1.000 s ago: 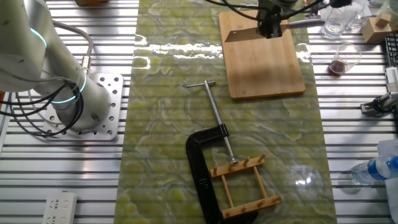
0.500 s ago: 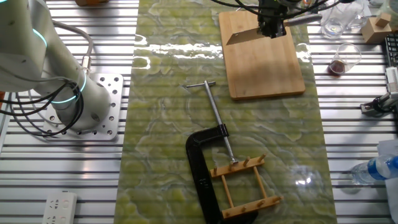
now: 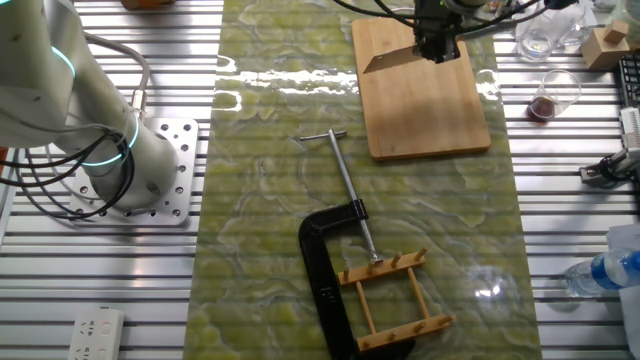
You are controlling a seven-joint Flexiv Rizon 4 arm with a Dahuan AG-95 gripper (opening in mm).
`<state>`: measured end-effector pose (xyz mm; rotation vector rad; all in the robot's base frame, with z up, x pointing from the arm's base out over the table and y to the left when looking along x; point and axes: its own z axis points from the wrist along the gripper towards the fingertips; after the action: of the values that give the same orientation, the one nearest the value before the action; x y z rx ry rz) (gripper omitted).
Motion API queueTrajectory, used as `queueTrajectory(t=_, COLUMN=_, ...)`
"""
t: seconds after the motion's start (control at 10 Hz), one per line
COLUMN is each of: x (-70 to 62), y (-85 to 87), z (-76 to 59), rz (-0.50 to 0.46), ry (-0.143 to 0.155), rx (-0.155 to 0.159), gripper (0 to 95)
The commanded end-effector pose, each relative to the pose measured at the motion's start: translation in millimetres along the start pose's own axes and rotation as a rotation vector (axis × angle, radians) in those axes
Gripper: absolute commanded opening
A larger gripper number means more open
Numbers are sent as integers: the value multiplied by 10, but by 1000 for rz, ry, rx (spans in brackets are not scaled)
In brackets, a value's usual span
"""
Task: Put the knife on the cutting board
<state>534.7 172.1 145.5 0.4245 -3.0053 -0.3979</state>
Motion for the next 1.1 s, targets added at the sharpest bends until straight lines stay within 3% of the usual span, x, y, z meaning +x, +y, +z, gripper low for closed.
queueTrajectory(t=0.1, x=-73, y=184, z=99, rz=63, ry=-13, rx=8, gripper=0)
queueTrajectory(t=0.3, x=-138, y=379, z=190, rz=92, ry=-18, rx=4, gripper=0)
queueTrajectory(t=0.5, x=-193, y=530, z=296, rz=138, ry=-48, rx=-55, gripper=0)
queueTrajectory(t=0.8, x=-234, y=625, z=378, rz=161, ry=-59, rx=-63, gripper=0)
queueTrajectory(t=1.1, x=-243, y=608, z=434, rz=151, ry=-84, rx=-187, gripper=0)
